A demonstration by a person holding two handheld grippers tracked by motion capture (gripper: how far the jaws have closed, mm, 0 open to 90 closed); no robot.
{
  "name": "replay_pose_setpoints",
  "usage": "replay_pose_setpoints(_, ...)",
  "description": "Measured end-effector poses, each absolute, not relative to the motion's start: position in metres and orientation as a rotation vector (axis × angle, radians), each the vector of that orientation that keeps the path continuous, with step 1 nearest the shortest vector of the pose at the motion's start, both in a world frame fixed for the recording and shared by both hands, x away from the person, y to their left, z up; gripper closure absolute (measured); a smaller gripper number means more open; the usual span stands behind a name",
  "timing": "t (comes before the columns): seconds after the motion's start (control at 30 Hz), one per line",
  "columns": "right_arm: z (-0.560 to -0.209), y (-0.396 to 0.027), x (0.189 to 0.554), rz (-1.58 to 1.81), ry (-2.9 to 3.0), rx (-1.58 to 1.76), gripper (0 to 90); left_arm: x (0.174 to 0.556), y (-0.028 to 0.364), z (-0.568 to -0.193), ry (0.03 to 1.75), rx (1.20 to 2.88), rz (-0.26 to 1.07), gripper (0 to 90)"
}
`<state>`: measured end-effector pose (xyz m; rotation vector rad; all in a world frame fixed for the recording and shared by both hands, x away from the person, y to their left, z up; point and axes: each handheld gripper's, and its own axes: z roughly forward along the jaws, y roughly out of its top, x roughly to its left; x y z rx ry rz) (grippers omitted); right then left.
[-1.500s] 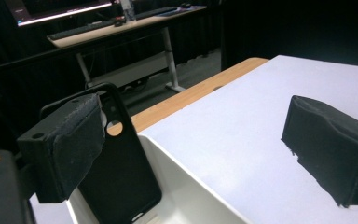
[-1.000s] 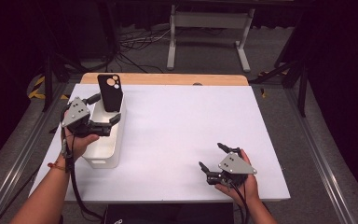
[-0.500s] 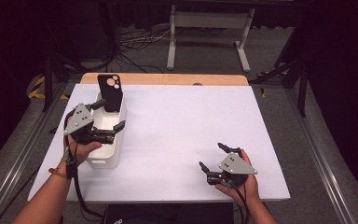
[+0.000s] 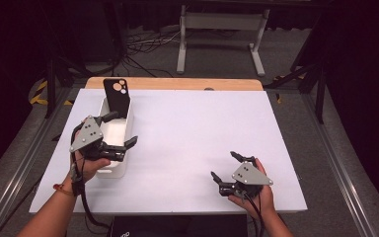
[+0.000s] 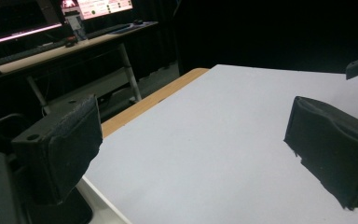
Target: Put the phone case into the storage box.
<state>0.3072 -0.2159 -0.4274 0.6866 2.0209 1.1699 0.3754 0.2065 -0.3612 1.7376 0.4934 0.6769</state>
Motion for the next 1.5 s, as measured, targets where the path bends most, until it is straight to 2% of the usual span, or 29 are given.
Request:
replay_pose_setpoints(0.8,-0.422,-0.216,0.303,1.2,1.992,0.672,12.7,0.347,0.189,-0.364,0.411,1.715,0.654,5.4)
replay_pose_setpoints(1.5,-0.419,-0.211,0.301,1.228,1.996,0.637,11.2,0.323,0.168,-0.384,0.351,1.761,0.578,5.6)
